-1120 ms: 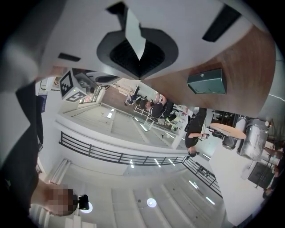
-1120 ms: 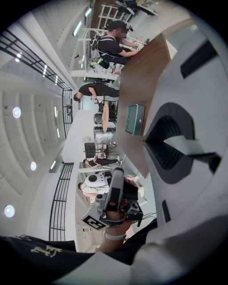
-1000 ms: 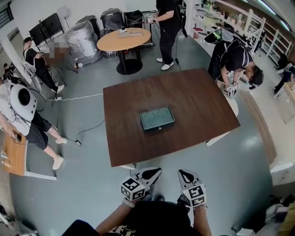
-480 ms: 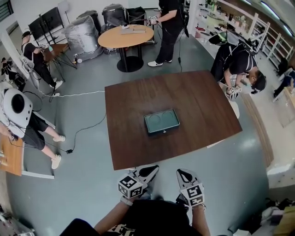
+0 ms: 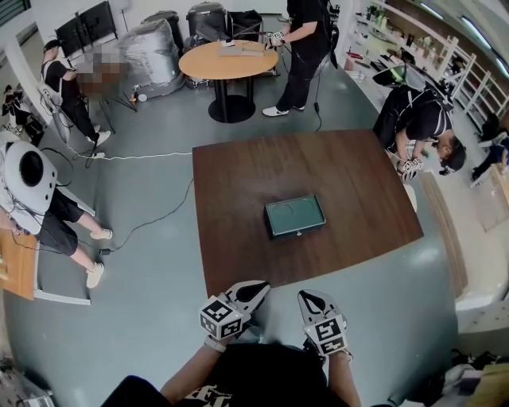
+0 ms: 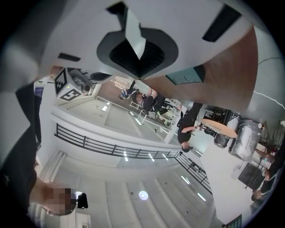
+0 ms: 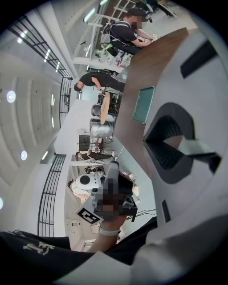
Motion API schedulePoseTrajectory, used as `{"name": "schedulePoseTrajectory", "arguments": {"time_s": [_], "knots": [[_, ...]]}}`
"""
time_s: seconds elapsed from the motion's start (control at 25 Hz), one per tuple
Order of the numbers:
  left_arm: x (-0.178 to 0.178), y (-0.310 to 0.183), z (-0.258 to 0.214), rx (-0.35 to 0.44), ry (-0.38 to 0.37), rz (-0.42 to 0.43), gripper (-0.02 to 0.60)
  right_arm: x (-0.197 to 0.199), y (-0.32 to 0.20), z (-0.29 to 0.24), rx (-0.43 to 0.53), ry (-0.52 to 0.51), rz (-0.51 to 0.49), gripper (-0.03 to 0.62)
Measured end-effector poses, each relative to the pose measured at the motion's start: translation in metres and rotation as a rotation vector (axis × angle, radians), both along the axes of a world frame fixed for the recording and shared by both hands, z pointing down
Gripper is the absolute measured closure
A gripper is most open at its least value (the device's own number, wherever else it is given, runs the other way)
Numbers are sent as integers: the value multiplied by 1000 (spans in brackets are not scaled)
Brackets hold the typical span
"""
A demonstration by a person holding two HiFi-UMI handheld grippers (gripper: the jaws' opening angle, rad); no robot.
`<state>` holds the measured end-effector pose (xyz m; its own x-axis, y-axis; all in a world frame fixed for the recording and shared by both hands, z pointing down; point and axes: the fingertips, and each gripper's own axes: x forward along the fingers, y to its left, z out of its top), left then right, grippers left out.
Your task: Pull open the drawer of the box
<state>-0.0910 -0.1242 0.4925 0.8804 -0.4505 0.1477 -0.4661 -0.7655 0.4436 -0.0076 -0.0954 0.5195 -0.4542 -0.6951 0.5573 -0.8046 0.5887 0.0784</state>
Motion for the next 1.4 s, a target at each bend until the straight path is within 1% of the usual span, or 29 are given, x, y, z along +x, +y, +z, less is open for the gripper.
{"name": "schedulePoseTrajectory", "arguments": {"time_s": [0.08,0.2,0.36,0.48,0.56,0.64,0.72,0.76,0.84,0.92,1.04,1.12,1.24,1.32,1.4], "knots": [[-21,-5,-4,-4,9,-16,575,-23,-6,-5,0,17,-26,606],[-47,-8,6,-14,25,-38,575,-54,-9,1,8,64,-71,606],[-64,-12,2,-12,34,-45,575,-78,-10,-2,8,133,-121,606],[-91,-12,2,-28,58,-87,575,-98,-8,-8,7,200,-179,606],[-109,-11,9,-41,75,-111,575,-101,-8,-14,20,255,-189,606],[-120,-15,14,-48,92,-111,575,-92,-11,-24,24,301,-166,606],[-119,-21,14,-53,106,-82,575,-79,-12,-39,21,347,-134,606],[-115,-25,11,-41,108,-60,575,-71,-12,-47,21,363,-112,606],[-108,-38,-3,3,113,-33,575,-53,-16,-58,27,369,-61,606],[-105,-54,-13,25,129,-44,575,-40,-22,-60,30,373,-27,606],[-107,-64,-10,22,141,-74,575,-38,-26,-55,26,356,-17,606],[-109,-72,-7,23,130,-78,575,-42,-34,-49,25,338,-19,606],[-110,-74,0,3,102,-80,575,-48,-39,-41,25,317,-38,606],[-103,-78,9,-12,81,-89,575,-44,-45,-31,27,277,-47,606],[-85,-86,13,-11,66,-93,575,-30,-60,-18,28,225,-45,606]]}}
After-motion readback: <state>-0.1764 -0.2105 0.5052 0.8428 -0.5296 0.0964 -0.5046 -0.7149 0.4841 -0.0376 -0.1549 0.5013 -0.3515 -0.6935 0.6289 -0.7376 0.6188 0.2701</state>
